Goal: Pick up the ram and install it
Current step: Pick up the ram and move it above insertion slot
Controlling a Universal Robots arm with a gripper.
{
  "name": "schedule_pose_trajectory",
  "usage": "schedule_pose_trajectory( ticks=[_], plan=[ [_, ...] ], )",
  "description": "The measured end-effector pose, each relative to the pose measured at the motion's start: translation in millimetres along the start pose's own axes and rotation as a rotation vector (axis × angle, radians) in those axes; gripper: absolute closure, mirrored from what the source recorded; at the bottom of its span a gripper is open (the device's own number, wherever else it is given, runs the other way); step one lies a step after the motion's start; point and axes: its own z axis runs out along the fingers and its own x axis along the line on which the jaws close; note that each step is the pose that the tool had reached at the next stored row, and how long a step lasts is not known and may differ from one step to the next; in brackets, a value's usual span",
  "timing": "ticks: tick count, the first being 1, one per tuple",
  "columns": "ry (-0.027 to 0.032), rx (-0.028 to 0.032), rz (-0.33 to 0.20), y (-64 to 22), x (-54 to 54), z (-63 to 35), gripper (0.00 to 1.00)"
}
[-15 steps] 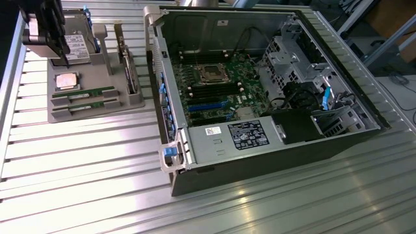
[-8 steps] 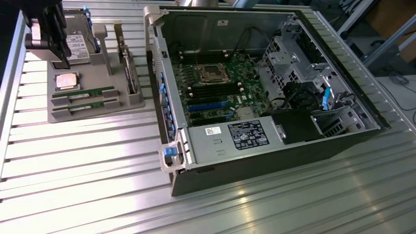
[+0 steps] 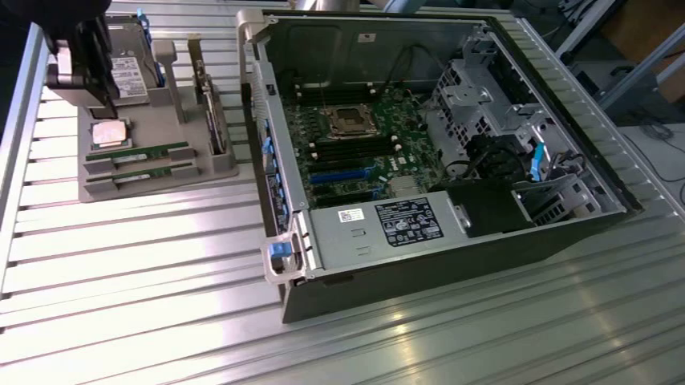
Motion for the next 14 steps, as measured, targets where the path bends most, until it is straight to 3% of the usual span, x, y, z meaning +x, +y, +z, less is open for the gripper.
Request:
schedule_pose_trajectory(
  ticks=[14],
  plan=[
    [0.0000,0.0000,0.000,-0.7,0.9,16.9,0.64]
  ],
)
